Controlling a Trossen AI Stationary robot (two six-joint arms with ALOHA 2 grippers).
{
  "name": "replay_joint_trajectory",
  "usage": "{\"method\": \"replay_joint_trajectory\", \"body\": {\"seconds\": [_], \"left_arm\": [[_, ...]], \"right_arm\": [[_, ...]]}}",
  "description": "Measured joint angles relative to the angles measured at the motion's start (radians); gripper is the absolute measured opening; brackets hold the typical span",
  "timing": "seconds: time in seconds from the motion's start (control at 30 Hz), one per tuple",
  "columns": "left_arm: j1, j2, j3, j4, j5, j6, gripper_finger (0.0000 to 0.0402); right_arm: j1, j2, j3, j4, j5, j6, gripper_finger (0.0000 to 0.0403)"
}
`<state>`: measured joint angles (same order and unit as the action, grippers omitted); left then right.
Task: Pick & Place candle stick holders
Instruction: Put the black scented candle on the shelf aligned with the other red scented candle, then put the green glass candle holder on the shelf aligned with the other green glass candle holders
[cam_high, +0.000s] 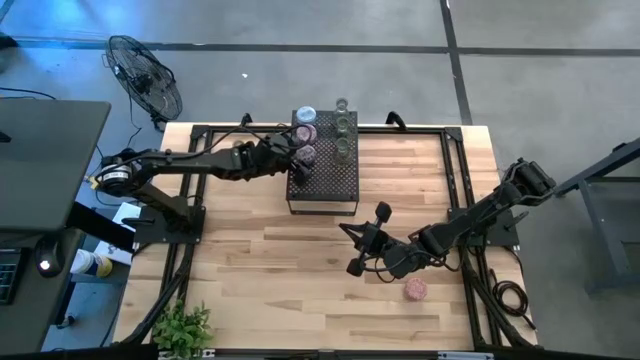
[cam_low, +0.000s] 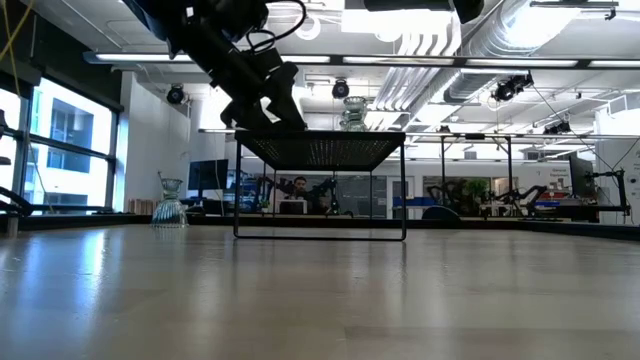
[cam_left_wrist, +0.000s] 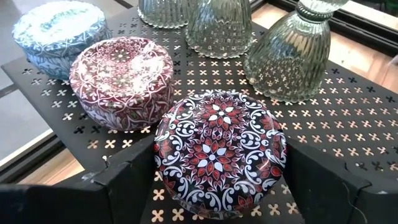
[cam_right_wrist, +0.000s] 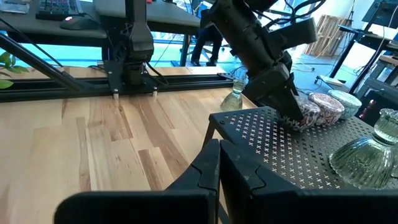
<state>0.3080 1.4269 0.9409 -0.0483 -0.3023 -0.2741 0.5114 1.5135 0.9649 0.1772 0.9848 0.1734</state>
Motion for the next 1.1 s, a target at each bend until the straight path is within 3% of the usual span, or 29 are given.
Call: {"method": "replay_joint_trajectory", "body": {"seconds": [0.37,0.6,0.87,0.93,1.1], "left_arm": [[0.000,0.000,0.000,0.002,0.000,0.009,0.0377],[-0.001,-0.059,0.027,-0.035,0.009,0.065,0.0386],[-0.004,-0.230,0.125,-0.317,0.069,0.064,0.0377],[-0.038,-0.280,0.129,-0.378,0.015,0.056,0.0355],[-0.168,-0.400,0.105,-0.535,-0.311,-0.013,0.0245]], "right_arm": [[0.000,0.000,0.000,0.000,0.000,0.000,0.0000],[0.000,0.000,0.000,0.000,-0.001,-0.002,0.0000],[0.000,0.000,0.000,-0.009,-0.001,-0.002,0.0000],[0.000,0.000,0.000,-0.013,-0.001,-0.002,0.0000],[0.000,0.000,0.000,-0.011,-0.004,0.001,0.0000]]}}
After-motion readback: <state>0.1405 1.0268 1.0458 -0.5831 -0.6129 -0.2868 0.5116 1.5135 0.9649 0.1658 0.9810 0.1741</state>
